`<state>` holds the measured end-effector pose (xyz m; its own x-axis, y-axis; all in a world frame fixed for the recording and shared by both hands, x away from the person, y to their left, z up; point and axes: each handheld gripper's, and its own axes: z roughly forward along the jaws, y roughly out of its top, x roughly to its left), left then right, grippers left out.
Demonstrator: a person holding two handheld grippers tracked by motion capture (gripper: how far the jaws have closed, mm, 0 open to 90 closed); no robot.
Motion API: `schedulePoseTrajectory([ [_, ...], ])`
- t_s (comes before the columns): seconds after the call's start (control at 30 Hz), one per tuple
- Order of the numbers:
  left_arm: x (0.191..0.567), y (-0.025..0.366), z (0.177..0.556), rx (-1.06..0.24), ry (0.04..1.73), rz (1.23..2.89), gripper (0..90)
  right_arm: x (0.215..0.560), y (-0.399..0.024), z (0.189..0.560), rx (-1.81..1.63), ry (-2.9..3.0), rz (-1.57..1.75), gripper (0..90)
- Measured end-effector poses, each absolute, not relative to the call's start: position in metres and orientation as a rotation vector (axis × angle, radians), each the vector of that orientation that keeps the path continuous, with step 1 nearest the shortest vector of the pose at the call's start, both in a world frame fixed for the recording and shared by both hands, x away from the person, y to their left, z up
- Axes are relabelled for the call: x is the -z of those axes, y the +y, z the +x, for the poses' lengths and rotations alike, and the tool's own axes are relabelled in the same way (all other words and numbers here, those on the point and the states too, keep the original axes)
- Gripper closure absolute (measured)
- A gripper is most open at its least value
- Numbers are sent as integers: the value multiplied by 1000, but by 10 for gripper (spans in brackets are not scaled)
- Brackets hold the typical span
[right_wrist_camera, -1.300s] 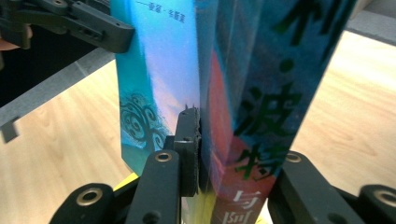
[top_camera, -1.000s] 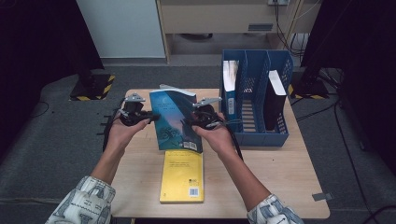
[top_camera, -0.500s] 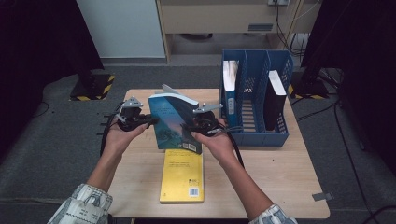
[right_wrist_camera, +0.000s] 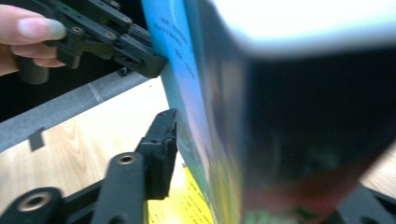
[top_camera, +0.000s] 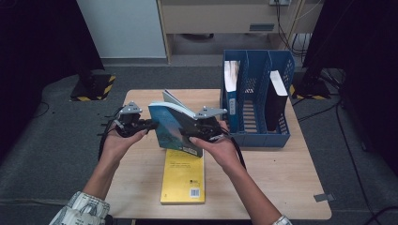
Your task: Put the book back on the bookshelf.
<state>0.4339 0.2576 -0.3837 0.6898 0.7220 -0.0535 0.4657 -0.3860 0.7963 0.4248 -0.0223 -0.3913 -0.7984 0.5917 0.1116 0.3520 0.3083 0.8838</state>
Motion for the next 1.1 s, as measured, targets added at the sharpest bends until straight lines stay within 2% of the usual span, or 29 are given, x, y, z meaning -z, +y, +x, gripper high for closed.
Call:
schedulePoseTrajectory([
  [0.23,383,258,433,-387,912,2054,759,382,-20,426,-1477,2369,818,480],
  [0.33,383,257,432,-389,911,2057,757,377,-22,428,-1474,2372,798,552],
  [0.47,384,256,433,-402,914,2062,755,368,-24,430,-1475,2364,782,597],
  [0.87,386,258,432,-406,918,2055,734,361,-12,434,-1488,2384,740,670],
  [1.0,392,258,430,-417,925,2048,674,362,-14,437,-1496,2403,728,709],
  [1.1,404,260,427,-414,962,2033,502,361,-13,437,-1498,2408,731,715],
])
